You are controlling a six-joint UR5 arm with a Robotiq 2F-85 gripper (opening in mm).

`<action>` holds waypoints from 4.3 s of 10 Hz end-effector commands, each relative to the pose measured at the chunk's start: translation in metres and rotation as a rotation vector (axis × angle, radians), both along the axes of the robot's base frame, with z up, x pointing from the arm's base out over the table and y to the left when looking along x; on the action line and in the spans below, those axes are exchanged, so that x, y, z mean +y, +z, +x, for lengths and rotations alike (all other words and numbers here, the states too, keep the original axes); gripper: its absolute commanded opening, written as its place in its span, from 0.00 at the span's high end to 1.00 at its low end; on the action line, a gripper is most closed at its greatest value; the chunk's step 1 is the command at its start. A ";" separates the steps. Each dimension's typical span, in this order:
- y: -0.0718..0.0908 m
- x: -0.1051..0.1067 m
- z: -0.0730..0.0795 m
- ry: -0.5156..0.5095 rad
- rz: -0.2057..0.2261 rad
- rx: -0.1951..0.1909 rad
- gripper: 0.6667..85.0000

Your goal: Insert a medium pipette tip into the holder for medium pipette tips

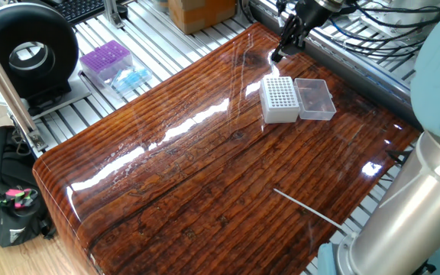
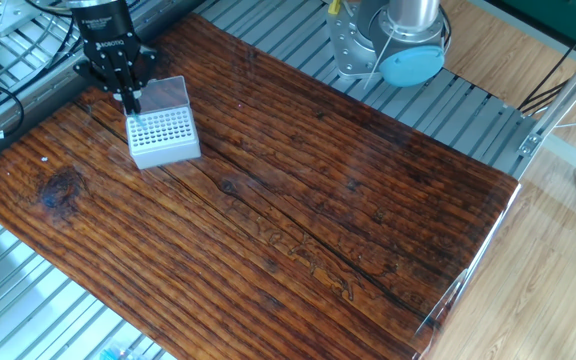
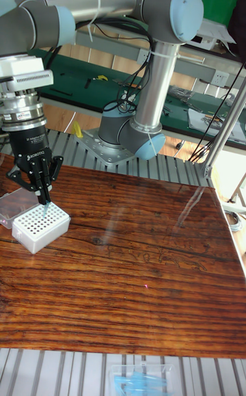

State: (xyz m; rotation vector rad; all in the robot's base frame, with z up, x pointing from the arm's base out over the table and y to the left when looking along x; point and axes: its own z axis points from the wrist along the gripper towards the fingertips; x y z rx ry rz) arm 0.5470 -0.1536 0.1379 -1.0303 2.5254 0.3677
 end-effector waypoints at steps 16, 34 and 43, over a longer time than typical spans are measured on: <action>-0.020 -0.001 -0.005 0.003 0.006 -0.014 1.00; -0.012 0.004 0.008 0.020 0.018 -0.037 1.00; -0.022 0.007 0.001 0.019 0.026 -0.013 1.00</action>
